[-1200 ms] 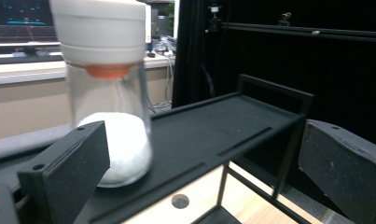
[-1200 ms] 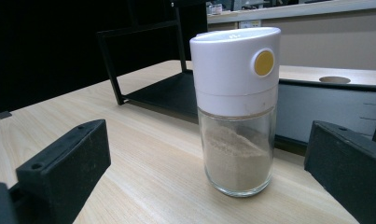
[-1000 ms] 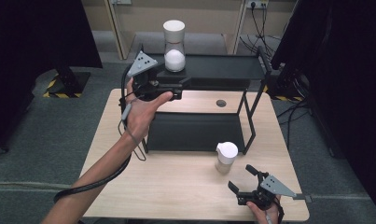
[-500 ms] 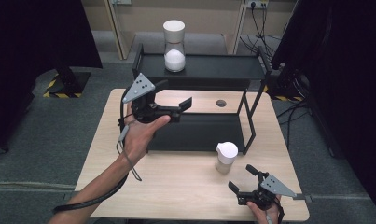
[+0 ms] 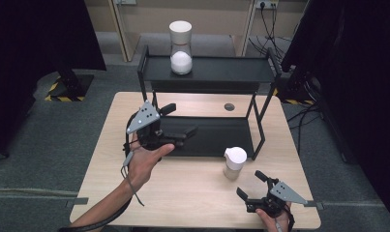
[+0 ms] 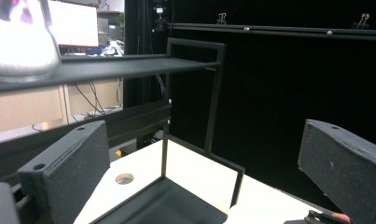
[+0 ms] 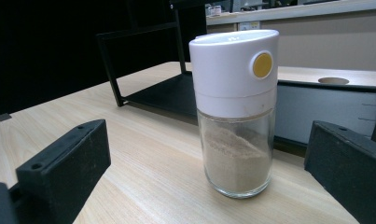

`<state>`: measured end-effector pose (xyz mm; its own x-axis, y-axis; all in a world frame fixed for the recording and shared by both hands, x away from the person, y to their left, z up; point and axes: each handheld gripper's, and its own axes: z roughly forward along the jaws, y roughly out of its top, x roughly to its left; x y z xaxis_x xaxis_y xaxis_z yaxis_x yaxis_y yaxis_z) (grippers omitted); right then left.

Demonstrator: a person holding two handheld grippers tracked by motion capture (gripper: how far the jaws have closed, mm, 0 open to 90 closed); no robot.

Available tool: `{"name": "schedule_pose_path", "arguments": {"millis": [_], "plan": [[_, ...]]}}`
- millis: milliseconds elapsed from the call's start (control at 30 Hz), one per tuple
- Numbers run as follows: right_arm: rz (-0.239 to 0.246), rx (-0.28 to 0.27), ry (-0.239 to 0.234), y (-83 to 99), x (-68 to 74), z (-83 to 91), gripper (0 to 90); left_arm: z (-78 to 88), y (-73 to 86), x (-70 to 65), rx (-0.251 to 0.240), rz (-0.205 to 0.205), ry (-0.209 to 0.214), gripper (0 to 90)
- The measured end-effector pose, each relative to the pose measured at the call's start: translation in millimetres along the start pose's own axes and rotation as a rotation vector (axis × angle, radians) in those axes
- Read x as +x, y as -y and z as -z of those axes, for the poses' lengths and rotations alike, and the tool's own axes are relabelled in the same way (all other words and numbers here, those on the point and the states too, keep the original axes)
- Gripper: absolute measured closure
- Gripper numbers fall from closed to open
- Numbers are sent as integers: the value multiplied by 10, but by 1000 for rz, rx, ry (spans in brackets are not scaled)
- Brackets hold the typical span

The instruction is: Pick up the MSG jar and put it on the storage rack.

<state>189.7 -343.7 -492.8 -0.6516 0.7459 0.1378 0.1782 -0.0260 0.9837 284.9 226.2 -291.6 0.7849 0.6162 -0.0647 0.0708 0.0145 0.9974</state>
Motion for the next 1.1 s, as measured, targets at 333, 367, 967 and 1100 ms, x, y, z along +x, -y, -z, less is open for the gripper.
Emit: {"name": "schedule_pose_path", "arguments": {"millis": [333,367,967,1100], "plan": [[0,0,0,1,1,-1,6,47,361,-51,5,11,22,12],[0,-1,-1,2,0,-2,6,53,404,-59,7,19,25,12],[-2,1,-5,3,6,-10,6,146,962,-159,45,40,52,12],[-3,1,-6,4,6,-14,6,154,1091,-165,43,34,40,11]]}}
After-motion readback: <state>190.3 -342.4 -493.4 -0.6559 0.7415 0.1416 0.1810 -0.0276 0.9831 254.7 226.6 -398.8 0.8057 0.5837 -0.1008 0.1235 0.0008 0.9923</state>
